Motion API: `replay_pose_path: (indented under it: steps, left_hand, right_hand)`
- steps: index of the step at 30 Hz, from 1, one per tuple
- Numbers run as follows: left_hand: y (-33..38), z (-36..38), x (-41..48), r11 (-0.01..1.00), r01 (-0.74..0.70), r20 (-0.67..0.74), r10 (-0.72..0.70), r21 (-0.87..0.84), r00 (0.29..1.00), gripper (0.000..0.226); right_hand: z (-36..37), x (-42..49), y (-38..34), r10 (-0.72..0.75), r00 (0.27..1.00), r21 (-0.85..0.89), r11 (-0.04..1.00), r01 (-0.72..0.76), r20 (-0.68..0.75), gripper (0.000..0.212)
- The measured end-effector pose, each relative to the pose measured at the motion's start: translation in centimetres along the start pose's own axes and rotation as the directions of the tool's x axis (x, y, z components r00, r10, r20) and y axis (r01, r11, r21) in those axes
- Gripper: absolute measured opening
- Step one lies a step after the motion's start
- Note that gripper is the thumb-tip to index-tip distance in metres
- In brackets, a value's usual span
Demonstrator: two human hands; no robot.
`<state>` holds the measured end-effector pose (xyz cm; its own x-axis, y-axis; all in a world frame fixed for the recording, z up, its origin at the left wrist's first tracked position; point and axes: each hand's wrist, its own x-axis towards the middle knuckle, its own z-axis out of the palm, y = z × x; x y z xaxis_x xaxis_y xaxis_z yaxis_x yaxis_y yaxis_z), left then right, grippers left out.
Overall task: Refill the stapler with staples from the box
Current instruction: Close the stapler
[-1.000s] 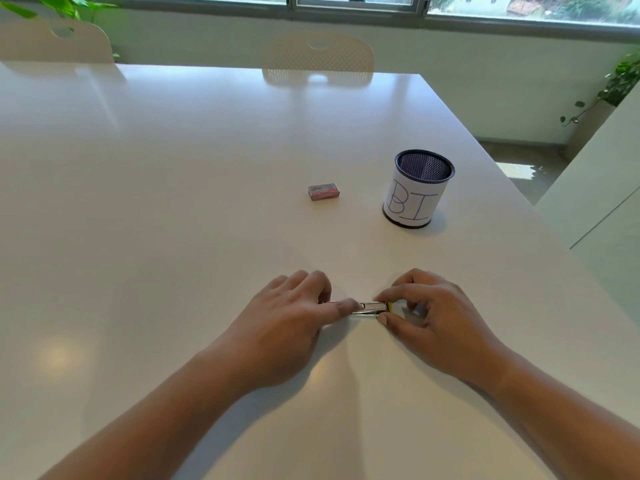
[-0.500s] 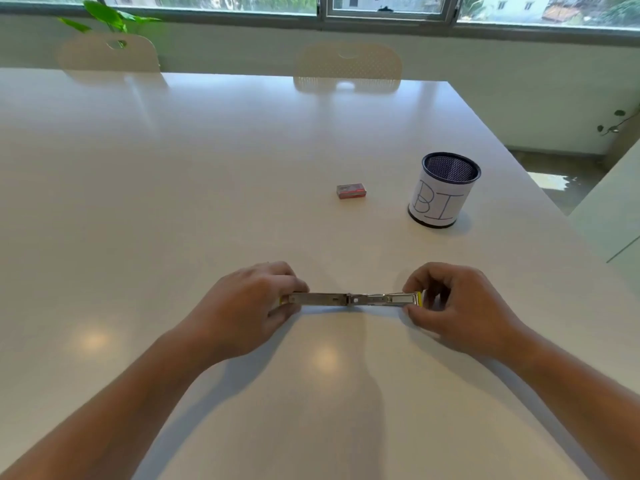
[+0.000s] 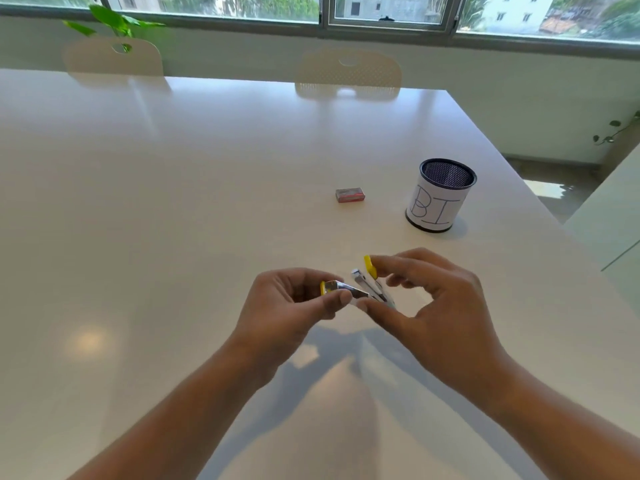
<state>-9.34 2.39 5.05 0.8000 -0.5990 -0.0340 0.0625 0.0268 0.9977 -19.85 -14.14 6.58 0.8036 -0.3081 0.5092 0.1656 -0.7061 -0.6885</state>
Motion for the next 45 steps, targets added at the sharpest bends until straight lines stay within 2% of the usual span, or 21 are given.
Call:
replay_pose_path:
  steps: [3, 7, 9, 11, 13, 15, 20, 24, 27, 33, 42, 45]
  left_hand:
    - [0.1, 0.6, -0.5, 0.983, 0.109, 0.056, -0.101, -0.146, 0.993, 0.036]
    - [-0.1, 1.0, -0.8, 0.975, 0.135, 0.09, -0.12, -0.177, 0.989, 0.037]
    - [-0.2, 0.7, -0.6, 0.989, 0.095, 0.089, -0.085, -0.11, 0.992, 0.048]
    - [-0.1, 0.1, -0.3, 0.996, -0.026, 0.14, 0.014, 0.085, 0.99, 0.057]
    - [0.2, -0.6, 0.1, 0.917, -0.199, 0.233, 0.122, 0.346, 0.965, 0.058]
    - [0.6, -1.0, 0.6, 0.829, -0.308, 0.299, 0.18, 0.467, 0.937, 0.05]
    - [1.1, -1.4, 1.6, 0.699, -0.43, 0.332, 0.282, 0.571, 0.9, 0.043]
    - [0.9, -1.9, 2.1, 0.653, -0.432, 0.301, 0.31, 0.622, 0.902, 0.049]
    - [0.8, -1.9, 2.4, 0.565, -0.44, 0.309, 0.316, 0.698, 0.897, 0.049]
    - [0.6, -1.5, 3.1, 0.498, -0.462, 0.315, 0.353, 0.734, 0.881, 0.034]
    - [-0.1, -2.1, 5.1, 0.575, -0.403, 0.296, 0.275, 0.712, 0.915, 0.048]
    - [-0.3, -2.0, 7.3, 0.583, -0.384, 0.281, 0.262, 0.716, 0.923, 0.05]
  right_hand:
    - [0.3, -0.3, 0.1, -0.103, 0.994, -0.221, 0.969, 0.107, 0.029, 0.056]
    - [0.1, -0.6, 0.3, -0.191, 0.979, -0.354, 0.913, 0.201, 0.063, 0.05]
    - [-0.3, -0.5, 0.3, -0.163, 0.982, -0.32, 0.929, 0.185, 0.095, 0.042]
    - [-0.6, -0.5, 0.4, -0.127, 0.982, -0.273, 0.948, 0.161, 0.139, 0.034]
    - [-0.9, -0.4, 0.6, -0.109, 0.978, -0.249, 0.957, 0.152, 0.179, 0.028]
    - [-1.1, -0.2, 0.8, -0.101, 0.971, -0.217, 0.965, 0.148, 0.215, 0.026]
    - [-1.5, 0.4, 1.7, -0.106, 0.956, -0.098, 0.986, 0.137, 0.272, 0.029]
    - [-2.6, 1.2, 3.2, -0.061, 0.965, -0.04, 0.996, 0.074, 0.255, 0.034]
    - [-2.8, 1.5, 3.9, -0.06, 0.961, -0.068, 0.994, 0.081, 0.271, 0.03]
    - [-2.5, 1.7, 4.5, -0.068, 0.962, -0.172, 0.978, 0.117, 0.265, 0.022]
    - [-1.8, 2.3, 6.6, 0.014, 0.958, -0.116, 0.993, 0.02, 0.287, 0.032]
    - [-1.5, 3.4, 7.6, 0.034, 0.971, -0.109, 0.994, -0.008, 0.238, 0.03]
